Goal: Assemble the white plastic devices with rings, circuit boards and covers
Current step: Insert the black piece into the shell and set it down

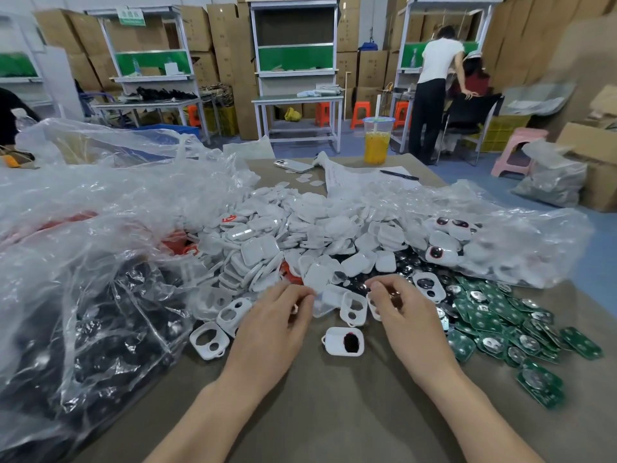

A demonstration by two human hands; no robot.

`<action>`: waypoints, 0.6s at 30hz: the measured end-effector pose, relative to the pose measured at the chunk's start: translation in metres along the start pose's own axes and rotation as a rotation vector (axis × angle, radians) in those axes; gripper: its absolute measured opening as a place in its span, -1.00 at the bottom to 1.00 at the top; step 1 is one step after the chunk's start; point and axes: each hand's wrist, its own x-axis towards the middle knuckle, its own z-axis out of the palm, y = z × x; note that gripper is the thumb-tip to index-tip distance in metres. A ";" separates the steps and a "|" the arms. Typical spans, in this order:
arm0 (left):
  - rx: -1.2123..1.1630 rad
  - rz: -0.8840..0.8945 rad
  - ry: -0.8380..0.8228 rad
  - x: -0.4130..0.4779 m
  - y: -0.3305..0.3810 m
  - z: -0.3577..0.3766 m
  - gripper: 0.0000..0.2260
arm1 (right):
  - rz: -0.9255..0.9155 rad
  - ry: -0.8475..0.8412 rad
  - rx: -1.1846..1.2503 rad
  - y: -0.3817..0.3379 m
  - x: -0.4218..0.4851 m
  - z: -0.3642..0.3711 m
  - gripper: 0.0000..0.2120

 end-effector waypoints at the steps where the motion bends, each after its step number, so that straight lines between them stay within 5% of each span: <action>1: 0.049 0.014 0.010 0.002 0.001 0.001 -0.78 | -0.006 0.002 -0.021 0.001 0.005 0.000 -0.88; 8: 0.291 0.081 0.158 0.019 -0.006 0.008 -0.91 | -0.114 0.033 -0.187 -0.011 0.041 0.008 -0.79; 12: 0.253 0.077 0.034 0.029 -0.018 0.000 -0.90 | -0.217 -0.056 -0.259 -0.025 0.061 0.022 -0.82; 18: 0.302 0.155 -0.162 0.021 -0.032 -0.010 -0.61 | -0.240 -0.111 -0.271 -0.015 0.065 0.026 -0.78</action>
